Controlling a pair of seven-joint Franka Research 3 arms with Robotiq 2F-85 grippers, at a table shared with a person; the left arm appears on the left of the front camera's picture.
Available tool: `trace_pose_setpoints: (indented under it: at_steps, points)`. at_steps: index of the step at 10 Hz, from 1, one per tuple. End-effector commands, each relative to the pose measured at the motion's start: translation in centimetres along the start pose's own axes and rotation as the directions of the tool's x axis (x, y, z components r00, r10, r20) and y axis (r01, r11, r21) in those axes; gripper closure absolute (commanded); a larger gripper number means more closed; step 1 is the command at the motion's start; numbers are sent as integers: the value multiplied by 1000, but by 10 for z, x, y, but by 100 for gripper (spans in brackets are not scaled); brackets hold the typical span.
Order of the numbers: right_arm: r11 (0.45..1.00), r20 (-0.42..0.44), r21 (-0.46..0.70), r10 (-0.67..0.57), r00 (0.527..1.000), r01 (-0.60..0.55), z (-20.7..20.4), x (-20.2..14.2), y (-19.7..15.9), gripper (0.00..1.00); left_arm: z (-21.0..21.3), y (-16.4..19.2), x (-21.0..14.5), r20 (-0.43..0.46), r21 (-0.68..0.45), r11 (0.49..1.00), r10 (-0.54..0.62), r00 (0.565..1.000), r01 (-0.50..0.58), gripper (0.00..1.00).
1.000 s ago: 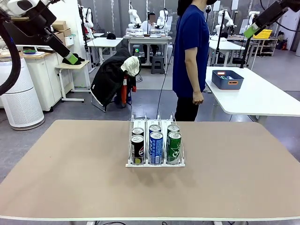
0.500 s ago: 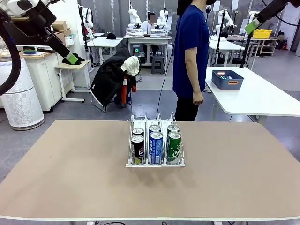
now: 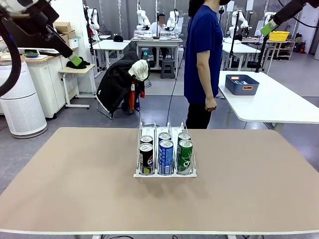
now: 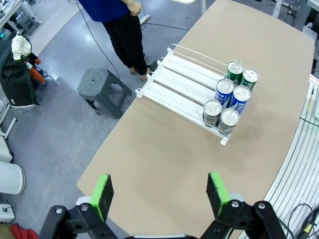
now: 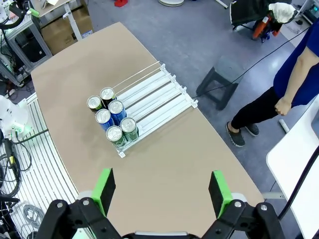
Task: Fill the beverage cans into the dispenser.
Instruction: Pick up the Pepsi coke handed by the human.
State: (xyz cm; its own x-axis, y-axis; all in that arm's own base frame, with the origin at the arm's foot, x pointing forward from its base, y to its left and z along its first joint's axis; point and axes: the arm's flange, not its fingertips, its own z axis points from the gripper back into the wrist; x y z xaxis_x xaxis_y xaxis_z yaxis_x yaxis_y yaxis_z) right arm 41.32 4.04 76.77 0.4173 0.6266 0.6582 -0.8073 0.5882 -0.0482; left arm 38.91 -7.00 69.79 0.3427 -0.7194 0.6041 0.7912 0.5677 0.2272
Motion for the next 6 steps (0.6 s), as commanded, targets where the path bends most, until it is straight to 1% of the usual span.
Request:
trace_pose_setpoints:
  at_steps: [1, 3, 4, 6]
  points:
    - [1000, -9, -2, -7, 1000, 7, -1, 0, 1, 0, 26, 14, 16, 0, -74, 997, -21, 1000, 21, 0]
    - [1000, -9, -2, -7, 1000, 7, -1, 0, 1, 0, 41, 25, 28, 35, -67, 997, -35, 999, 37, 0]
    - [1000, -9, -2, -7, 1000, 7, -1, 0, 1, 0, 49, 26, 36, 66, -80, 996, -38, 997, 43, 0]
    - [1000, -9, -2, -7, 1000, 7, -1, 0, 1, 0, 57, 29, 52, 93, -44, 997, -61, 994, 65, 0]
